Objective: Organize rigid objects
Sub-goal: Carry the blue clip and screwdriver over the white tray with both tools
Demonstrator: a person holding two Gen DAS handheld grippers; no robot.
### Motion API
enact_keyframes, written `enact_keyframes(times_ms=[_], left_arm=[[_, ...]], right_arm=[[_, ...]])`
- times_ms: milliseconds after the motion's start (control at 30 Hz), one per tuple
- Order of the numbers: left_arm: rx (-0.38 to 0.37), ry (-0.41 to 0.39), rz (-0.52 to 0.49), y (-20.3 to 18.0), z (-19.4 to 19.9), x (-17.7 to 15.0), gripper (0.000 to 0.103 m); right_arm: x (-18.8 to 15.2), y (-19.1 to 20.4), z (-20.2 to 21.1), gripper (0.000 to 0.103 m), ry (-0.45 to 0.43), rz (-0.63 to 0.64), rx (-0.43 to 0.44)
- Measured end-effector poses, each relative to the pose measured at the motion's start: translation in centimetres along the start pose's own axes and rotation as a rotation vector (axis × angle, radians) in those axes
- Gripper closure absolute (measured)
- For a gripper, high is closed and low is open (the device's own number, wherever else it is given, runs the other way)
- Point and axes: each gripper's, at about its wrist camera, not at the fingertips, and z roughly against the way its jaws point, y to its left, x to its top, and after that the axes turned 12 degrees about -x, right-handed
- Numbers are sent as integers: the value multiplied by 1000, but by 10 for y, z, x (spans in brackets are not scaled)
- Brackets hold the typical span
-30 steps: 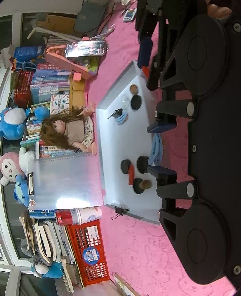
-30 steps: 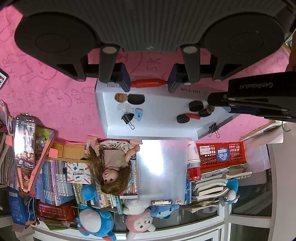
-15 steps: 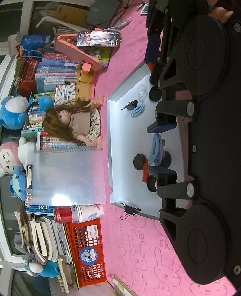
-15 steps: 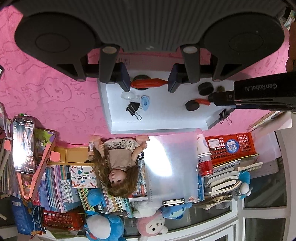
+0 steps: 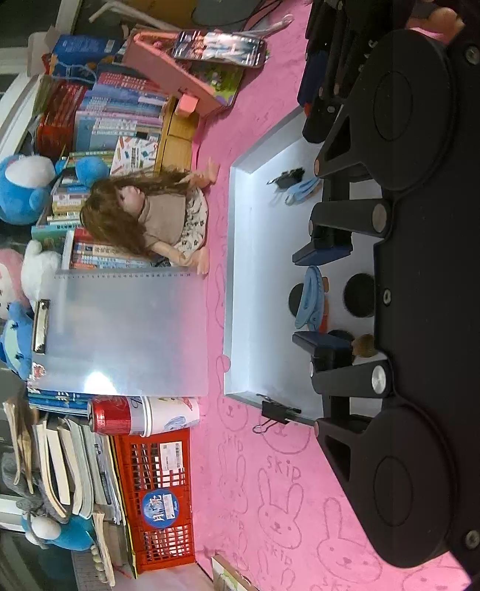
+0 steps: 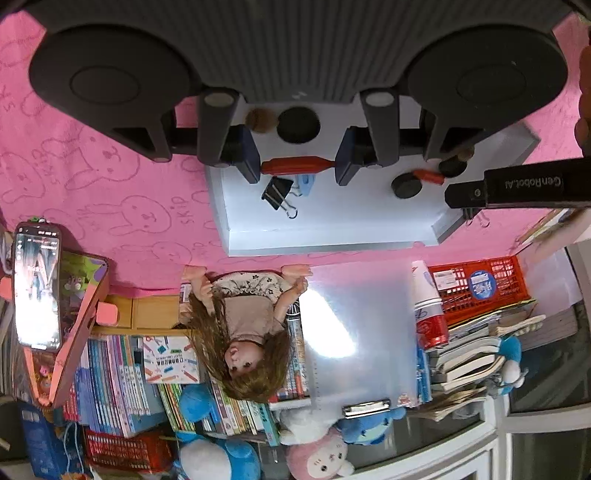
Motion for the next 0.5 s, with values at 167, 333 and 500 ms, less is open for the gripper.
enact_keyframes(times_ms=[167, 333, 500], left_arm=[[10, 33, 31, 11, -22, 15, 66], [31, 74, 82, 27, -50, 32, 66], [45, 120, 100, 38, -75, 44, 66]], right_arm=[[18, -5, -25, 54, 51, -37, -10], [42, -9, -57, 54, 130, -107, 2], [60, -6, -86, 54, 207, -133, -8]])
